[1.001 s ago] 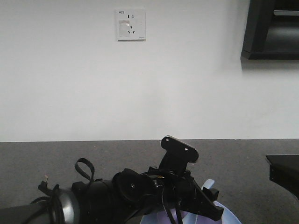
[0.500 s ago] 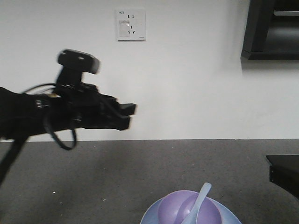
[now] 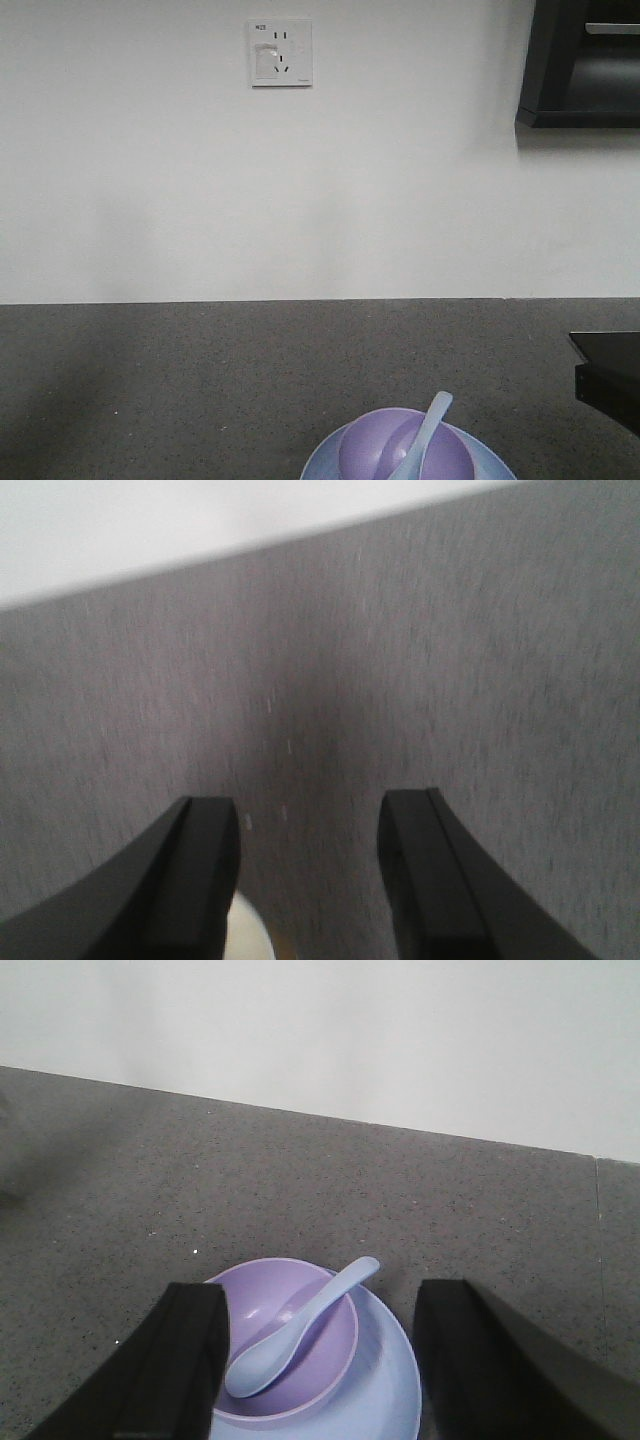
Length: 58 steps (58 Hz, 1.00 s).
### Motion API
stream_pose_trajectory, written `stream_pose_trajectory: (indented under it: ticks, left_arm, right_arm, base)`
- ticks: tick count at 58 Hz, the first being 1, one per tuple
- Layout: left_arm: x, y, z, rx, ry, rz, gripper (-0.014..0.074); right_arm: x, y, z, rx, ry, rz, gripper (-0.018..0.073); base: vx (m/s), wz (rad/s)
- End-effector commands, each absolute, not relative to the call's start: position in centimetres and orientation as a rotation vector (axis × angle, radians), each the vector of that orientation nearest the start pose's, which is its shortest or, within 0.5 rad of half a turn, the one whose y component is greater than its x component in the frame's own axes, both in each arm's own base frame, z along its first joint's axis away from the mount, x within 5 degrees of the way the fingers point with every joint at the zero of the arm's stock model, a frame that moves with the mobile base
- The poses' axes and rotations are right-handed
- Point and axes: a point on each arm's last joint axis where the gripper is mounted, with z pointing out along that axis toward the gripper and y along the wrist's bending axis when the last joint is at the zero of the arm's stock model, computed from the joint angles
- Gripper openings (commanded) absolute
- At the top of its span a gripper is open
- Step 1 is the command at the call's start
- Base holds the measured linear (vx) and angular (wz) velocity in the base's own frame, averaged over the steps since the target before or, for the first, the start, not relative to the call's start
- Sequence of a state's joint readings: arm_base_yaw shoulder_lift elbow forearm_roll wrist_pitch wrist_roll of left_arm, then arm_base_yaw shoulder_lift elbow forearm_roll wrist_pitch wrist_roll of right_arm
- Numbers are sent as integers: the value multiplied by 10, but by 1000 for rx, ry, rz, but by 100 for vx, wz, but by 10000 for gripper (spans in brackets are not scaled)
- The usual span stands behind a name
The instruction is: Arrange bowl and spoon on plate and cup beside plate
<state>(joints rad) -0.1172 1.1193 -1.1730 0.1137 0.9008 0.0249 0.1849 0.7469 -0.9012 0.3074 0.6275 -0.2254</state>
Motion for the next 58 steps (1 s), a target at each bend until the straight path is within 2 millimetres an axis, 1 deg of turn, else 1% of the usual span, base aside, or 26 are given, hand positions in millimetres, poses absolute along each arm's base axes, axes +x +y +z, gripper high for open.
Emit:
stream_pose_trajectory:
  ticks: [1,5,11,16,22,35,43,49,53,58]
  left_arm:
    - [207,-10,384,96,2226,74,416]
    - [204,-5,370,35,2255,70,416]
    - [204,1,359,-31,2320,80,416]
    - [208,6,356,-40,2338,112,416]
    - [216,7,350,-34,2363,124,416]
    - [237,7,325,-24,2481,133,416]
    - [238,6,317,-30,2555,133,408]
    - [235,7,317,-32,2577,140,362]
    - [234,7,317,-33,2579,141,307]
    - [234,7,320,-31,2551,137,206]
  right_arm:
    - [136,40,406,-251,1832,296,469]
    - [136,40,406,-253,1839,297,469]
    - [136,40,405,-257,1848,298,469]
    - [135,40,404,-260,1858,300,469]
    - [135,40,404,-262,1863,301,469]
    - [135,40,404,-262,1862,300,469]
    - [135,40,404,-264,1864,300,469]
    - [135,40,404,-263,1863,300,469]
    - [135,40,404,-263,1862,300,469]
    - [135,40,404,-263,1860,298,469]
  base:
    - [0,0]
    - [0,0]
    - [0,0]
    - [0,0]
    - [0,0]
    - [0,0]
    - [0,0]
    - [0,0]
    - [0,0]
    - [0,0]
